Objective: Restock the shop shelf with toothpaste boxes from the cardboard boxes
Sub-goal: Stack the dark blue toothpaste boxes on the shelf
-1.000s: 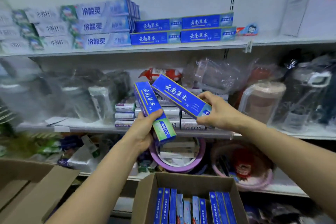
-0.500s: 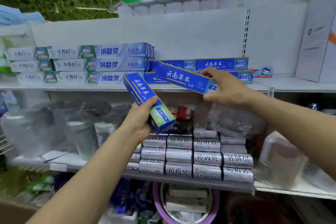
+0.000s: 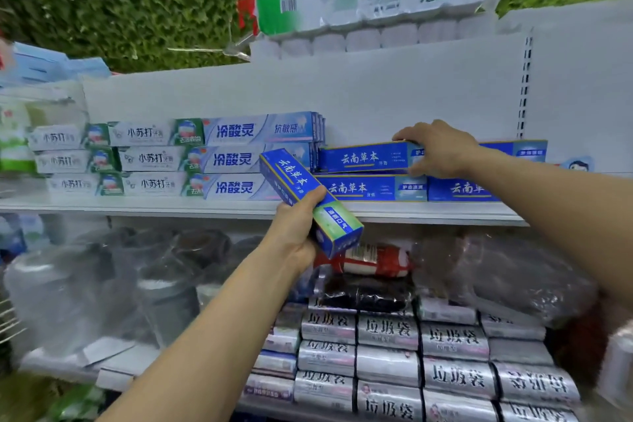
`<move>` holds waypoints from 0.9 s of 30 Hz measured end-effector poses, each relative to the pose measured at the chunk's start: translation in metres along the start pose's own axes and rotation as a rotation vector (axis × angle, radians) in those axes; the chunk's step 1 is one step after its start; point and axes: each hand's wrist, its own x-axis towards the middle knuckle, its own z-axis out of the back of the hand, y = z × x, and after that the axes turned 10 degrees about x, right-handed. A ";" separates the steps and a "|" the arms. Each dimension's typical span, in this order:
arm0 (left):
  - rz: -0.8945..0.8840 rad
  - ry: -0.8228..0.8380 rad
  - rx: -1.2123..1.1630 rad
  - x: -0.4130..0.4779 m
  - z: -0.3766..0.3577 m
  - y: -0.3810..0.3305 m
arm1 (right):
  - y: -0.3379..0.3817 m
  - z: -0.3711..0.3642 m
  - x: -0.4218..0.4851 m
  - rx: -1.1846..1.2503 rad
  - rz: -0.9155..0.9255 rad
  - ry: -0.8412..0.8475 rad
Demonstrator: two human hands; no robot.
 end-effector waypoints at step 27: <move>-0.357 0.032 -0.267 0.000 -0.083 0.017 | 0.035 -0.006 -0.055 0.660 0.315 0.304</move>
